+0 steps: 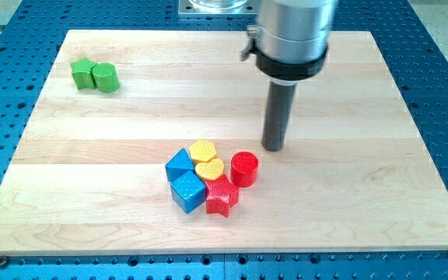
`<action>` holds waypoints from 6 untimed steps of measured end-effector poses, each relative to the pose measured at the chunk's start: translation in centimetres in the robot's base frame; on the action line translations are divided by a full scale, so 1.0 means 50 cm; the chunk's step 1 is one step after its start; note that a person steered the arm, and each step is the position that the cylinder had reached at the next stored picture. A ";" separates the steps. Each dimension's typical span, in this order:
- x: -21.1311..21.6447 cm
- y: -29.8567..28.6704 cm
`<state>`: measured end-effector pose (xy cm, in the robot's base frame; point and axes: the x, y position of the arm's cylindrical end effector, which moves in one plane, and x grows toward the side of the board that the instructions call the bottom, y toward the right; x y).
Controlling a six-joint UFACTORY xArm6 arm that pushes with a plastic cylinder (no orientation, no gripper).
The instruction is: Push the red circle into the red star
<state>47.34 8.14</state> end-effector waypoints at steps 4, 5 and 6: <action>0.063 -0.051; 0.083 -0.055; 0.086 -0.065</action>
